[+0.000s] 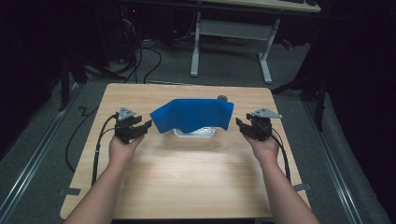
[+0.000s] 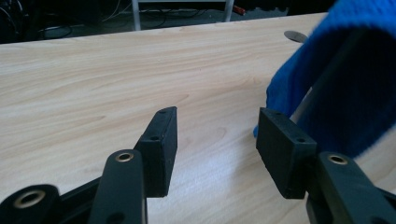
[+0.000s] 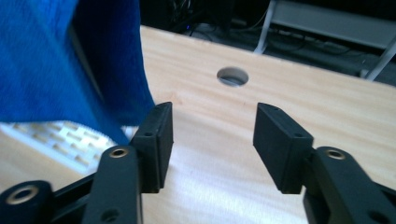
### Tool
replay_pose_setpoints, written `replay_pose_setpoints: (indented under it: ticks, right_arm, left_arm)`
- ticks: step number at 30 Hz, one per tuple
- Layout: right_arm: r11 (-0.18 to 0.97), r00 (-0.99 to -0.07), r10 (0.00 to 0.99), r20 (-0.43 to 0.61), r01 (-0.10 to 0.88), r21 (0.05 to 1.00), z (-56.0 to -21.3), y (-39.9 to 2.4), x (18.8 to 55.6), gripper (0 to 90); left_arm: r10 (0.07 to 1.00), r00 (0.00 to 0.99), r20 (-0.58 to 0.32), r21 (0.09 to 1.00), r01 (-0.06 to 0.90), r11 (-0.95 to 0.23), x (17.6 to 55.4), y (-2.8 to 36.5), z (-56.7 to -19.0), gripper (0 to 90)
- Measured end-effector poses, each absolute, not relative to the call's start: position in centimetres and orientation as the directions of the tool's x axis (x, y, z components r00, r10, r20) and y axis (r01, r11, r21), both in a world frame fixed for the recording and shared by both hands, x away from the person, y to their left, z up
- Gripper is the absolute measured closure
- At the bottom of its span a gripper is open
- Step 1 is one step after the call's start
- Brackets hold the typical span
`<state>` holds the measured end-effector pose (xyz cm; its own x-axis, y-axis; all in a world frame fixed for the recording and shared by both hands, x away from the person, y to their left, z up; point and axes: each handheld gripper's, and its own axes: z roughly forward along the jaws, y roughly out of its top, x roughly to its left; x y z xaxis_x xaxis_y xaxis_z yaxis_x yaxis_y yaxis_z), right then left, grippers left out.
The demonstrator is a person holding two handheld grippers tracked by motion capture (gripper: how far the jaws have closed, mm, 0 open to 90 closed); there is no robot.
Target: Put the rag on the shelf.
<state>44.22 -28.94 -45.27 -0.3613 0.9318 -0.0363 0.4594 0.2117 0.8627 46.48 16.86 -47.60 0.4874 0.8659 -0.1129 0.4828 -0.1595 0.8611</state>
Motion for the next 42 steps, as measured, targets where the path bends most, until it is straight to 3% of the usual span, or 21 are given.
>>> replay_pose_setpoints:
  ticks: [15,17,25,27,33,42]
  right_arm:
    - [0.288,-0.441,0.890,-0.114,0.351,0.891,-45.2,-28.0,37.3,43.8]
    - [0.314,-0.462,0.879,-0.118,0.374,0.873,-45.3,-27.5,36.3,43.5]
    - [0.340,-0.507,0.855,-0.110,0.387,0.857,-48.0,-24.3,31.4,41.8]
    - [0.338,-0.519,0.849,-0.103,0.382,0.860,-49.0,-23.8,30.5,40.8]
    - [0.351,-0.549,0.833,-0.068,0.429,0.832,-51.5,-23.7,29.4,41.6]
    - [0.336,-0.543,0.839,-0.049,0.444,0.831,-52.1,-24.3,30.4,42.1]
  left_arm:
    - [0.825,0.546,-0.146,0.866,0.473,-0.160,38.7,17.4,-49.0,46.2]
    - [0.810,0.562,-0.170,0.869,0.473,-0.146,37.4,17.0,-49.1,46.0]
    - [0.764,0.629,-0.147,0.839,0.488,-0.241,32.4,14.1,-51.1,42.6]
    - [0.708,0.676,-0.204,0.805,0.527,-0.271,30.9,13.0,-52.6,42.1]
    - [0.675,0.729,-0.111,0.803,0.466,-0.371,30.2,11.4,-52.8,40.4]
    - [0.683,0.716,-0.142,0.789,0.499,-0.359,30.9,11.7,-53.2,39.7]
